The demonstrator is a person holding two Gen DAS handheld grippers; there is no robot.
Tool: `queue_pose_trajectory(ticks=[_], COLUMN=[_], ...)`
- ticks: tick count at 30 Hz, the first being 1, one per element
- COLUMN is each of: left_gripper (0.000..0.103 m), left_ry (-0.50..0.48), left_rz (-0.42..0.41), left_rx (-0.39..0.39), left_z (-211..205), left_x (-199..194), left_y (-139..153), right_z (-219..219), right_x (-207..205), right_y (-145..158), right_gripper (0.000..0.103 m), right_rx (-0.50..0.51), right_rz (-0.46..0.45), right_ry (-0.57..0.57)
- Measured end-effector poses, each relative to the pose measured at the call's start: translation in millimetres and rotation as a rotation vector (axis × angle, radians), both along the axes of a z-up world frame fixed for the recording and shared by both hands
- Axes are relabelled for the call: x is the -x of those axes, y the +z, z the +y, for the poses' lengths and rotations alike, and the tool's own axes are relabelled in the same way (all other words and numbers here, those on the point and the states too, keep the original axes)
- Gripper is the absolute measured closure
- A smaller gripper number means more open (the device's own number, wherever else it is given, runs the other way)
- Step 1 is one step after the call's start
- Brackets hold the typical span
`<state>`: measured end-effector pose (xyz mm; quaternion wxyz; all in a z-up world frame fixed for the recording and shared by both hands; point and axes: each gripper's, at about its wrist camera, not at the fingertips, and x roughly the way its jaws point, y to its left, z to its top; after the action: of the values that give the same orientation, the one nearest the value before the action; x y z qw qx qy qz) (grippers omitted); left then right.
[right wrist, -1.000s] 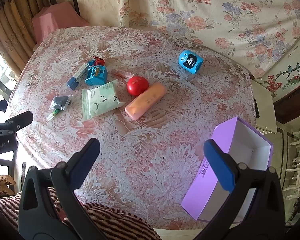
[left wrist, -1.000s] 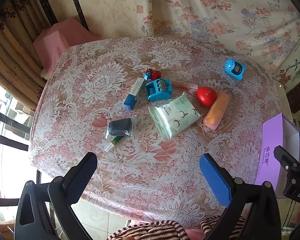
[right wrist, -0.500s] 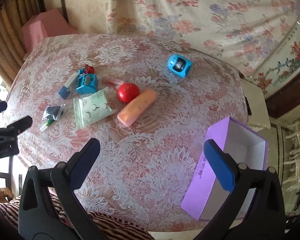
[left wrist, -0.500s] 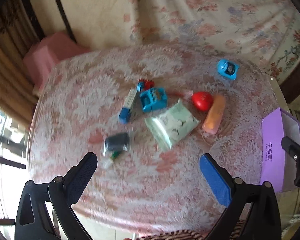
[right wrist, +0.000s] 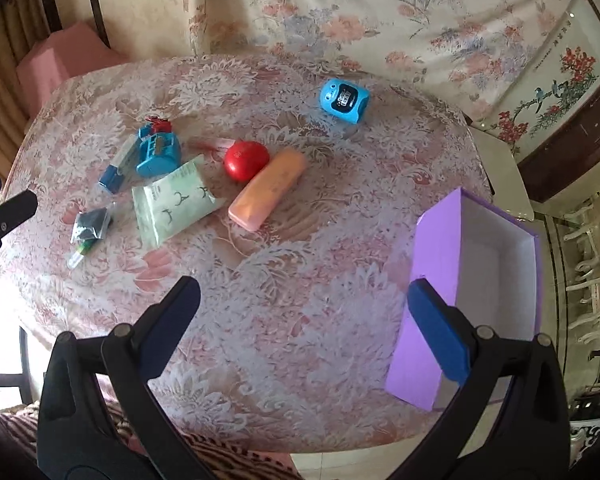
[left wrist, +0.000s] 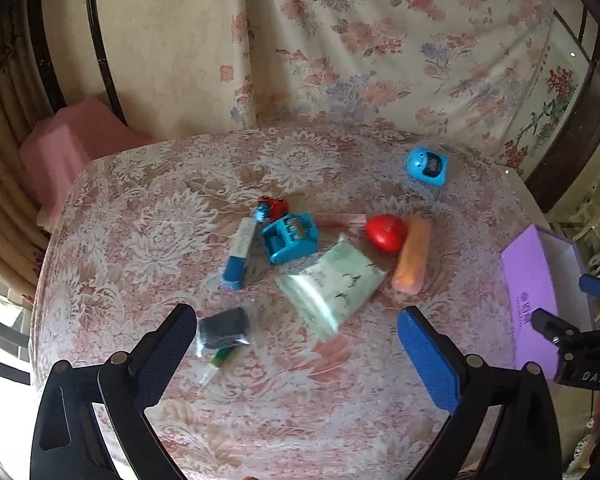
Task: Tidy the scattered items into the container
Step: 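Lower the left tool over the bagged black sponge while the right tool approaches the cotton pad pack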
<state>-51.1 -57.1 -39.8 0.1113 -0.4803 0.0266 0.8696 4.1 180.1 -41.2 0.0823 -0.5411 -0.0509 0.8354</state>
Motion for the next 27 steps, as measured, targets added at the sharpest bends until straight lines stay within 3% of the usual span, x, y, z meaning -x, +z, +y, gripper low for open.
queue_pose_trajectory(ticks=[4, 11, 18, 27], left_gripper=[0.002, 0.002, 0.002, 0.006], left_ry=[0.019, 0.140, 0.196, 0.042], left_rz=[-0.022, -0.050, -0.070, -0.091], left_rx=[-0.023, -0.002, 0.083, 0.017], left_z=[-24, -86, -132, -124], left_x=[4, 5, -16, -19], left_y=[-13, -32, -67, -126], right_z=[-7, -11, -21, -47], right_x=[1, -1, -2, 9], right_y=[-9, -25, -39, -91], right_gripper=[0.000, 0.000, 0.000, 0.000], right_rx=[0.035, 0.073, 0.149, 0.238], right_rz=[-0.013, -0.001, 0.045, -0.035], right_ry=[-0.021, -0.090, -0.096, -0.069])
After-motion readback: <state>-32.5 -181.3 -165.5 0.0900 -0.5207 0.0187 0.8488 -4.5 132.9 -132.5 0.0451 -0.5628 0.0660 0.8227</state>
